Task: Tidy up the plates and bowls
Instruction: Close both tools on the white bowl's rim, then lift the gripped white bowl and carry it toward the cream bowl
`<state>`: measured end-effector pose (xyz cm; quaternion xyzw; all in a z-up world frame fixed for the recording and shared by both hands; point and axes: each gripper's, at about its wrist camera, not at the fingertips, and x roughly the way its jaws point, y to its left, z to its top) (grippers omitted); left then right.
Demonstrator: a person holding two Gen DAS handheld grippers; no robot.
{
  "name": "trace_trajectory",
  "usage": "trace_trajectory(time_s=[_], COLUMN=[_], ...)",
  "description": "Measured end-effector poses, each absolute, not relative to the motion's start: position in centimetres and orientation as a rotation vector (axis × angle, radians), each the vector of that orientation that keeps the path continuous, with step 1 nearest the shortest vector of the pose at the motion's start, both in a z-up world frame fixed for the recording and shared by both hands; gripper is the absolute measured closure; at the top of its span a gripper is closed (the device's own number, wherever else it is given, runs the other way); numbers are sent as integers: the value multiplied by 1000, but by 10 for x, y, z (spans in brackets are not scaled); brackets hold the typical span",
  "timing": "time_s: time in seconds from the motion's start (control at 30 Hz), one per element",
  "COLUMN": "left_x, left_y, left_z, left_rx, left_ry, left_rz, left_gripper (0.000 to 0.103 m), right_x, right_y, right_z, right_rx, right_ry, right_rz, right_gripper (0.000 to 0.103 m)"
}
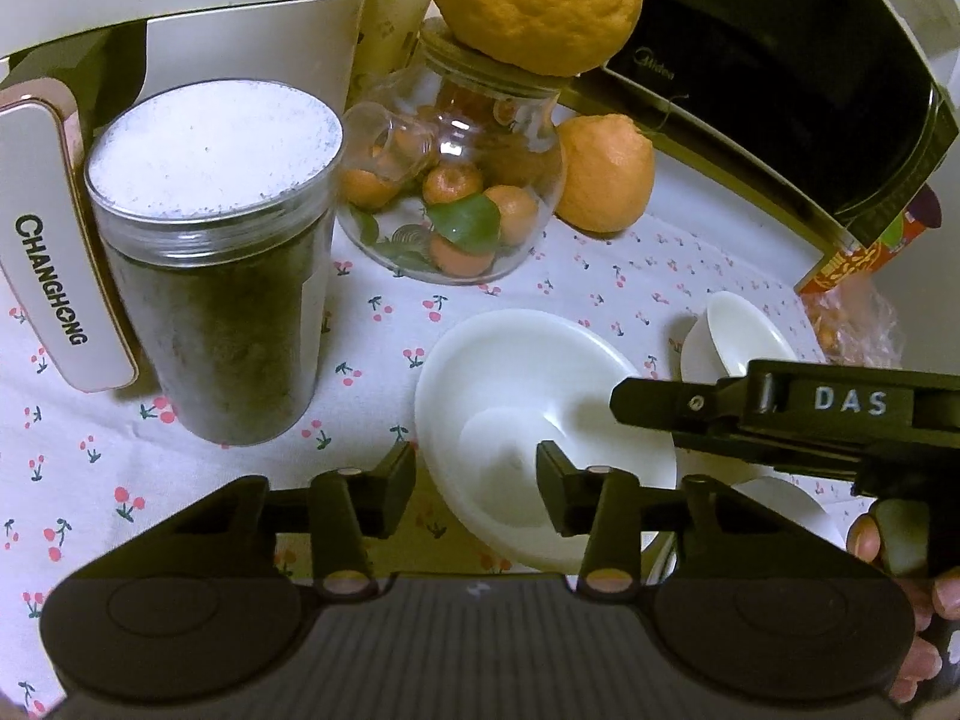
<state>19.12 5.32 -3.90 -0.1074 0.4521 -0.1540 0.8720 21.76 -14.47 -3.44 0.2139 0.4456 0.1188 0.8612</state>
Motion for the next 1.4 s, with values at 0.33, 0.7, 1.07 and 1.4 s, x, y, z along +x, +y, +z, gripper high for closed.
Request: trace_trajectory(time_s=[0.33, 0.7, 1.07, 1.4], left_x=[193, 189, 185, 187], left_y=[53, 56, 46, 21], left_z=[-39, -24, -1, 8], left_rx=[-210, -241, -265, -272], left_ry=[942, 883, 815, 783], left_rz=[-315, -329, -365, -401], left_gripper=[85, 89, 89, 90], right_x=[220, 212, 204, 196], right_y=[-144, -154, -176, -204], right_z=[-40, -22, 1, 13], right_rx=[441, 475, 537, 572], right_ry=[952, 883, 801, 733], right_rz=[250, 277, 289, 253], right_gripper=[80, 81, 81, 81])
